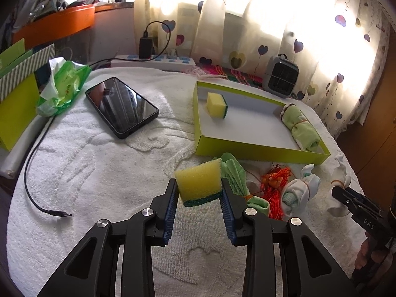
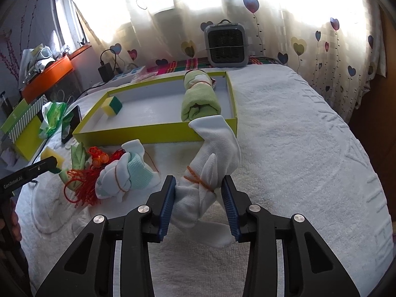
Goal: Organize soft objects
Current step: 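Carry the sponge into the box with the left gripper while the right gripper carries the white cloth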
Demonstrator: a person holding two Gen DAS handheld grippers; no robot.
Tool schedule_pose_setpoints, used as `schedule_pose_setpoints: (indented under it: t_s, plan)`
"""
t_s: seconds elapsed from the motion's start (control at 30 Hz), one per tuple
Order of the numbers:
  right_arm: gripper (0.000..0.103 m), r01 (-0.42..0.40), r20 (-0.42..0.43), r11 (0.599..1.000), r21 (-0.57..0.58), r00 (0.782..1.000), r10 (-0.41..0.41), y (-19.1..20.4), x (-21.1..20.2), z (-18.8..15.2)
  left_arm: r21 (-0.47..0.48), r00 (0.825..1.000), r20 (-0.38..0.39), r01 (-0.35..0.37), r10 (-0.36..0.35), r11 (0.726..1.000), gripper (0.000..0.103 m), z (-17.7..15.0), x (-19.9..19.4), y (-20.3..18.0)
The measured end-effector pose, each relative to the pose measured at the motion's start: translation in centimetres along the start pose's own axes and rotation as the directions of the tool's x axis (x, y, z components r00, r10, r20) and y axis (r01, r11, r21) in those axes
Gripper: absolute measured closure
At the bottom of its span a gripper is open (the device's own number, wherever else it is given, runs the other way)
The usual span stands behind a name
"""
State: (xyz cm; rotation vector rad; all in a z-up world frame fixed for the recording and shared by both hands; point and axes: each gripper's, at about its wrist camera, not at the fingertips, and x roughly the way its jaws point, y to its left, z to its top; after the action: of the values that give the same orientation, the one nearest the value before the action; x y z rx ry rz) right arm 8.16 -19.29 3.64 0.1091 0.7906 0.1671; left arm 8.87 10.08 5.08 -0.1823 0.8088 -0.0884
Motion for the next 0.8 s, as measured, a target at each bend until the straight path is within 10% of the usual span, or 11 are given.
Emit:
schedule_pose_setpoints:
  t_s: [0.8]
  plan:
    - [0.064, -0.059, 0.064, 0.996, -0.065, 0.996, 0.063, 1.3, -0.8, 5.0, 0.072, 0.997, 0.033, 0.07, -0.072, 0.995, 0.071, 4.9, -0.6, -2.7]
